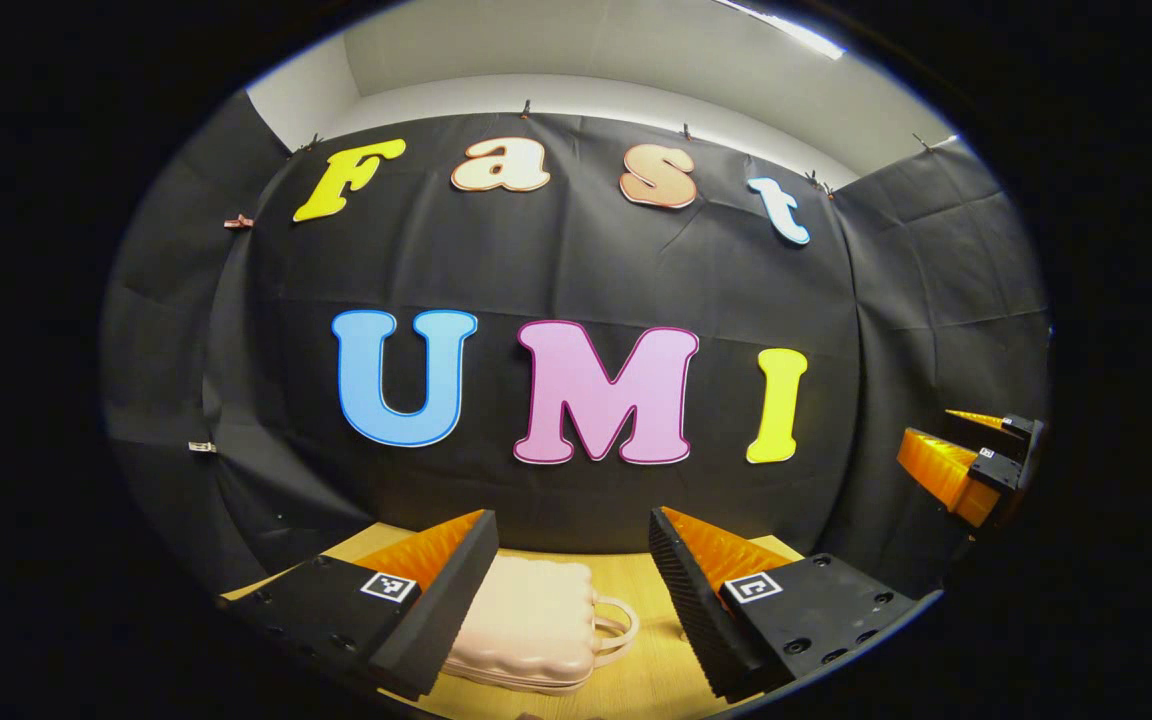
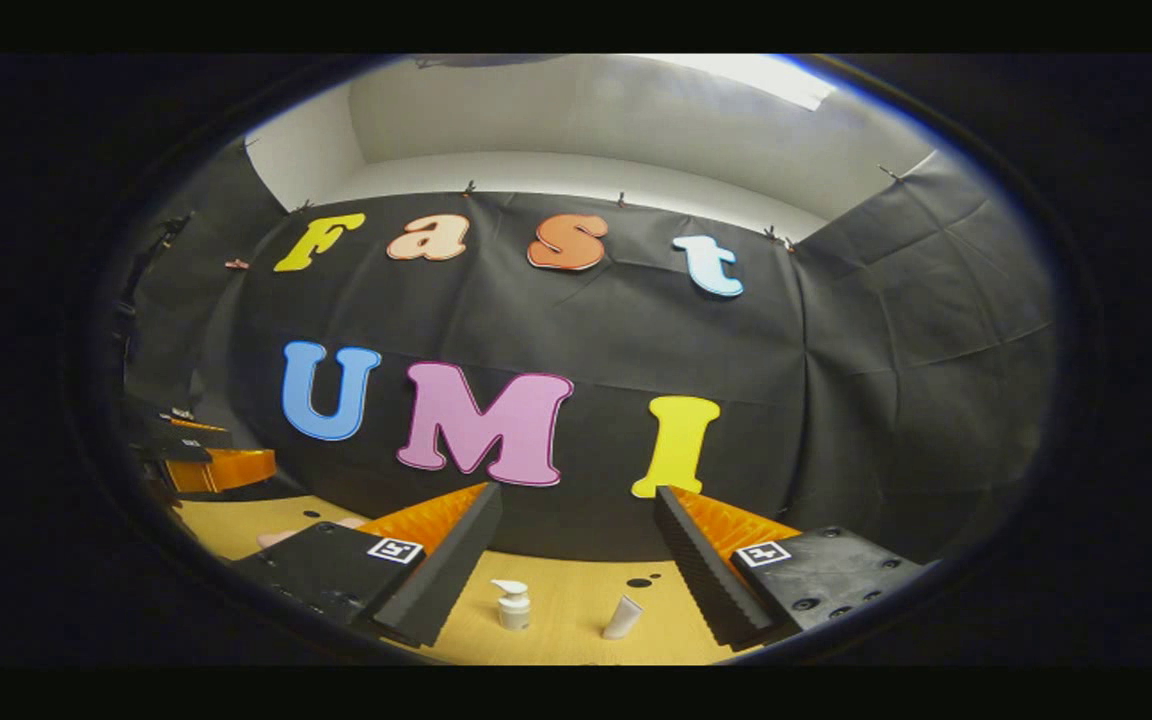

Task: First open the suitcase, pack the skin care products into it, and then close the suitcase.

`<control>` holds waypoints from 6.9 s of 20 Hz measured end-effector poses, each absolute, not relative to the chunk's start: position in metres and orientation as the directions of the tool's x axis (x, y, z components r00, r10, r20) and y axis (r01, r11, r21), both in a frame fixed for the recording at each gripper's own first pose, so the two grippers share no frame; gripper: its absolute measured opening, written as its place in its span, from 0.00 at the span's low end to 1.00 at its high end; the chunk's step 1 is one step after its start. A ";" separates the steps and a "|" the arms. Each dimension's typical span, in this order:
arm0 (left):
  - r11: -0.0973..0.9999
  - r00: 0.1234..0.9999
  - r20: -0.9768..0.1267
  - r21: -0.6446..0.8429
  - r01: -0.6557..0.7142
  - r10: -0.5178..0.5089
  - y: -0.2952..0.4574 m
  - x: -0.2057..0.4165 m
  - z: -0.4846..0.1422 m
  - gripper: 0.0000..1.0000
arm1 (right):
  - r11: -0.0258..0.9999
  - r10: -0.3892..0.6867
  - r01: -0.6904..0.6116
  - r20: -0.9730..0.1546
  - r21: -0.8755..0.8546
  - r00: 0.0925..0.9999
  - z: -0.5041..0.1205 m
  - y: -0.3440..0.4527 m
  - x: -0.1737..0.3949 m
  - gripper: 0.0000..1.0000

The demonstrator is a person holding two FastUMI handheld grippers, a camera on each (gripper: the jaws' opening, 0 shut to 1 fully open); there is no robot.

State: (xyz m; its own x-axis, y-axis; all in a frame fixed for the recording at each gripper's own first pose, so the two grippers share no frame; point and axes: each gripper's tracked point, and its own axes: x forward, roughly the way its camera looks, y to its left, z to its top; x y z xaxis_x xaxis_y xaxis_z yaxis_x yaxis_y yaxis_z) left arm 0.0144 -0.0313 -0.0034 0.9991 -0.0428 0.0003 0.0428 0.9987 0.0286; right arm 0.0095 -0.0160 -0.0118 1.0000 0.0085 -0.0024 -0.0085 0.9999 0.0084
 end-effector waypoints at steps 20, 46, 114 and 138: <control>0.958 0.917 -0.358 0.156 0.241 -0.173 -0.117 0.148 -0.218 0.95 | 0.998 0.050 -0.056 -0.151 -0.036 0.987 -0.107 -0.035 0.049 0.97; 0.994 0.616 -0.785 0.001 0.111 -0.068 -0.119 0.211 -0.333 0.13 | 0.994 -0.049 0.019 -0.263 -0.112 0.964 -0.160 -0.084 0.078 0.97; 0.911 0.874 -0.322 0.070 0.406 -0.364 -0.197 0.198 -0.222 0.98 | 0.990 -0.114 0.138 -0.471 0.016 0.875 -0.294 -0.083 0.033 0.97; 0.911 0.830 -0.431 0.039 0.410 -0.354 -0.260 0.271 -0.321 0.61 | 0.985 -0.084 0.158 -0.603 0.070 0.793 -0.403 -0.069 0.044 0.97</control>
State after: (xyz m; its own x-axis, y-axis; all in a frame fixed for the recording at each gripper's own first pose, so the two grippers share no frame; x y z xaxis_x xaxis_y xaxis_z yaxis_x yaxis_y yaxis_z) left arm 0.2713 -0.2596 -0.3211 0.8298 -0.3543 -0.4312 0.4096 0.9114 0.0394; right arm 0.0444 -0.0691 -0.4030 0.7934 -0.0841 -0.6028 0.1576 0.9850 0.0699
